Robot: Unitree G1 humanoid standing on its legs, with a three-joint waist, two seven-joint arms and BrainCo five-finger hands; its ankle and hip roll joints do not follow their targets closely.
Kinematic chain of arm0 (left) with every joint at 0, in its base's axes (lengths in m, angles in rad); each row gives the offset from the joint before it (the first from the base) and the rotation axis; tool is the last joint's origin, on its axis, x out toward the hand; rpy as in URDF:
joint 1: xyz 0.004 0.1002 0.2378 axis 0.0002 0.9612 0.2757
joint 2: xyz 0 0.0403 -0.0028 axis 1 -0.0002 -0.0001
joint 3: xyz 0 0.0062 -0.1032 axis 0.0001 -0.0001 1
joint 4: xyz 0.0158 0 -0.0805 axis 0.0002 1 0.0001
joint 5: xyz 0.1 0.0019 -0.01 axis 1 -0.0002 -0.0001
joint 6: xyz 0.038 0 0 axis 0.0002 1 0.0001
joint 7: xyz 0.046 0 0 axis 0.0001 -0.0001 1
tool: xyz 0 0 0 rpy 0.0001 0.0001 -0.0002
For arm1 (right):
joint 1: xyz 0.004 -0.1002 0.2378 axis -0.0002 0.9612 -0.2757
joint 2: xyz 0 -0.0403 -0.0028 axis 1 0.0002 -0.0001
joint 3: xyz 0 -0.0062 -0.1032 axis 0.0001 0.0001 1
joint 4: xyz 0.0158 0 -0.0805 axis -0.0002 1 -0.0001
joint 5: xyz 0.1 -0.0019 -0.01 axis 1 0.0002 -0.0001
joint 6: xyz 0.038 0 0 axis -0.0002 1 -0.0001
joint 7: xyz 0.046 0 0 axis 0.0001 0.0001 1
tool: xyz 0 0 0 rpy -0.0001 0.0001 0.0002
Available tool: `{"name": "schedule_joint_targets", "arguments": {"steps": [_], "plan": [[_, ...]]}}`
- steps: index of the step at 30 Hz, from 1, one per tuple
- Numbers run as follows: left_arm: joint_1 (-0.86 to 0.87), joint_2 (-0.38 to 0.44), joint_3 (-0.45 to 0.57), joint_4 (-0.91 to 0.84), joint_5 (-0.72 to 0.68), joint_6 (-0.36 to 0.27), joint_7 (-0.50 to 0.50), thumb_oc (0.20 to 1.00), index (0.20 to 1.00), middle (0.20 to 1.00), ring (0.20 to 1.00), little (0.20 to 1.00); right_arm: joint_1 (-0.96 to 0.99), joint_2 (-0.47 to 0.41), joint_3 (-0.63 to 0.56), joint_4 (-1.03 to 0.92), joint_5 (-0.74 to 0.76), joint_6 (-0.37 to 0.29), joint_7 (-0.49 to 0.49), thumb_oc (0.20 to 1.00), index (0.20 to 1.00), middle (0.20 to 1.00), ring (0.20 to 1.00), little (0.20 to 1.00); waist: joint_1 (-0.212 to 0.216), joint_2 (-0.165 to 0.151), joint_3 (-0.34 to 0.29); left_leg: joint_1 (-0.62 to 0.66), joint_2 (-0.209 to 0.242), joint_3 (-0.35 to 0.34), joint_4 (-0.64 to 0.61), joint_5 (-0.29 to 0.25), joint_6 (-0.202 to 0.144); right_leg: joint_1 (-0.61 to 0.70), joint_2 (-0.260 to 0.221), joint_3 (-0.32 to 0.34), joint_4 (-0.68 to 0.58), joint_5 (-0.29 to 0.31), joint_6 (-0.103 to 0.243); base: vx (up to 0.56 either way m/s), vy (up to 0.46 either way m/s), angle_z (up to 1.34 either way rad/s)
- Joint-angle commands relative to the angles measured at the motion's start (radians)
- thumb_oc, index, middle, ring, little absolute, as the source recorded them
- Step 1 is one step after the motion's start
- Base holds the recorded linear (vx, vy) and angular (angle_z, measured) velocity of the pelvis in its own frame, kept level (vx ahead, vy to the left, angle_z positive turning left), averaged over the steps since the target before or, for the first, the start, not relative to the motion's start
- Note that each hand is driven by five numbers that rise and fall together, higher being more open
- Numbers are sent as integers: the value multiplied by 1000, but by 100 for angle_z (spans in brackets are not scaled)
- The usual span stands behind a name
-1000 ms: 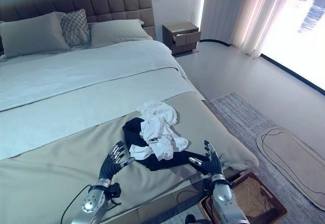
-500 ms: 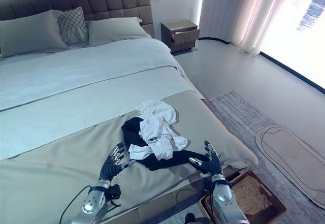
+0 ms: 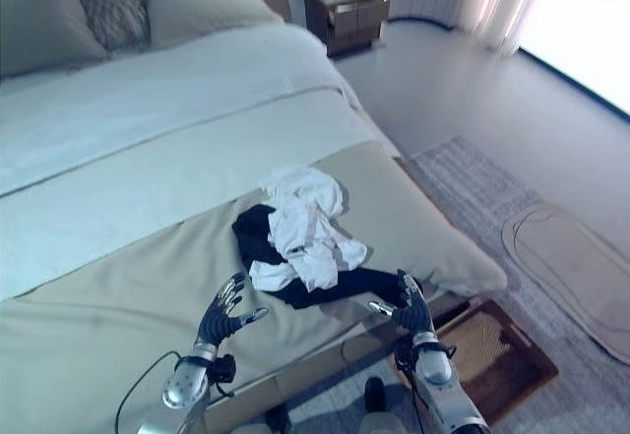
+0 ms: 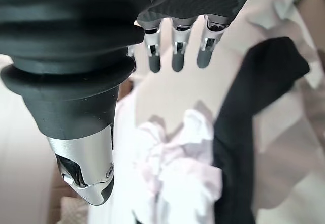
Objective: Pick up clothes into the bucket
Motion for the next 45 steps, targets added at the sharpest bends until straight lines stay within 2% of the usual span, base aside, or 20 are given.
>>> {"name": "schedule_joint_targets", "arguments": {"steps": [1,3,6,8,10,15,21,28,34,36,40,45], "plan": [[-146,63,7,-31,121,-53,109,1000,1000,1000,1000,1000,-101,15,35,-53,-12,-50,-25,1000,1000,1000,1000,1000,2,-90,89,-113,-56,3,217,-115,35,-54,-78,-35,99,-2,54,-121,66,-22],[-174,65,6,-25,147,-50,133,1000,1000,1000,1000,1000,-112,15,35,-52,-13,-51,-32,1000,1000,1000,1000,1000,1,-91,104,-132,-54,8,228,-117,36,-81,-81,-30,118,-4,55,-96,47,-19],[-290,88,-2,-21,296,-16,226,1000,1000,1000,1000,1000,-146,8,35,-65,-14,-59,-56,1000,1000,1000,1000,1000,-15,-101,154,-204,-50,21,266,-118,38,-173,-87,-17,176,-9,59,-128,45,-16],[-327,95,-5,-20,329,-7,249,1000,1000,1000,1000,1000,-159,8,35,-64,-13,-62,-61,1000,1000,1000,1000,1000,-19,-102,164,-231,-49,23,282,-119,38,-199,-89,-16,189,-11,59,-106,19,-12],[-426,120,-11,-6,428,26,321,1000,1000,1000,1000,1000,-186,2,43,-63,-10,-70,-71,1000,1000,1000,1000,1000,-31,-107,185,-288,-47,20,309,-116,35,-260,-88,-14,219,-14,55,-102,2,2],[-559,151,-22,-7,529,70,394,1000,1000,1000,1000,1000,-214,-9,49,-70,-11,-78,-72,1000,1000,1000,1000,1000,-49,-107,199,-367,-46,12,327,-108,30,-336,-86,-14,239,-13,52,-62,-10,1],[-728,186,-29,29,655,169,459,1000,1000,1000,1000,1000,-244,-17,55,-88,-17,-85,-69,1000,1000,1000,1000,1000,-75,-102,211,-456,-40,6,343,-100,25,-428,-83,-9,262,-11,50,-29,-7,0],[-821,221,-31,103,734,248,491,1000,1000,1000,1000,1000,-253,-26,50,-111,-12,-91,-59,1000,1000,1000,1000,1000,-95,-97,214,-528,-40,4,371,-104,25,-503,-78,7,279,-5,47,-13,-1,-2],[-904,262,-54,243,777,328,502,1000,1000,1000,1000,1000,-245,-34,49,-135,3,-106,-44,1000,1000,1000,1000,1000,-116,-94,209,-580,-32,6,396,-117,22,-561,-67,20,296,-10,46,1,0,-1],[-957,291,-79,331,798,372,496,1000,1000,1000,1000,1000,-239,-41,51,-151,7,-109,-34,1000,1000,1000,1000,1000,-128,-96,202,-609,-27,8,407,-118,22,-589,-65,26,298,-5,46,-13,12,-6],[-1018,327,-110,415,801,402,478,1000,1000,1000,1000,1000,-234,-50,57,-166,10,-110,-23,1000,1000,1000,1000,1000,-139,-96,195,-644,-25,11,419,-119,23,-625,-60,35,301,1,47,-1,1,-2],[-1071,351,-141,494,780,402,462,1000,1000,1000,1000,1000,-232,-58,58,-177,21,-114,-16,1000,1000,1000,1000,1000,-150,-96,184,-680,-25,14,425,-116,22,-660,-56,40,300,8,48,5,2,-2]]}}
